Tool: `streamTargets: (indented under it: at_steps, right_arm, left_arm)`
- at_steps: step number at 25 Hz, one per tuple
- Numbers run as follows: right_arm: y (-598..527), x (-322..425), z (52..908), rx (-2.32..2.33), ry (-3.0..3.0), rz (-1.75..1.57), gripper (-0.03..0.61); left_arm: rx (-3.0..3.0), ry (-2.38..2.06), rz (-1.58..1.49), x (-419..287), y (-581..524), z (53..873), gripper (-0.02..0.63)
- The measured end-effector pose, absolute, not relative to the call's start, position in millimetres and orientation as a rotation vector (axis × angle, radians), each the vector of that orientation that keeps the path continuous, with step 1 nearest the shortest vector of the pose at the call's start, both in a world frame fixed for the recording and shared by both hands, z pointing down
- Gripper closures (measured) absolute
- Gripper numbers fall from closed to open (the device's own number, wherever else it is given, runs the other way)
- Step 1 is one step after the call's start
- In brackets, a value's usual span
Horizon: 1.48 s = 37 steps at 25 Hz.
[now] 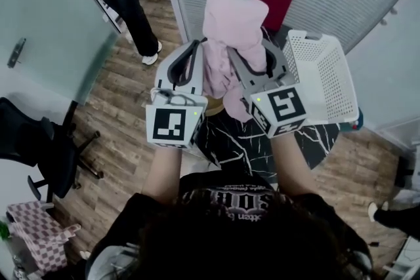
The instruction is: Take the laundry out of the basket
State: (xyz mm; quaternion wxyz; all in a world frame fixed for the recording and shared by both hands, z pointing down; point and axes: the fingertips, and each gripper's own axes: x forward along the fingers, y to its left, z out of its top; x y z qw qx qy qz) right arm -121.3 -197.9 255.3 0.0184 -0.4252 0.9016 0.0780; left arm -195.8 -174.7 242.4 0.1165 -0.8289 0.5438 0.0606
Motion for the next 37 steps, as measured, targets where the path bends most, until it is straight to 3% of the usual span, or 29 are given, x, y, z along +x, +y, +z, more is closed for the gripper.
streamTargets:
  at_steps: [37]
  right_arm:
    - [-202.0,-113.5,264.2,-1.426,2.787,0.332,0.413]
  left_arm:
    - [-2.421,1.576,0.178,-196.6,-178.7,245.5,0.615]
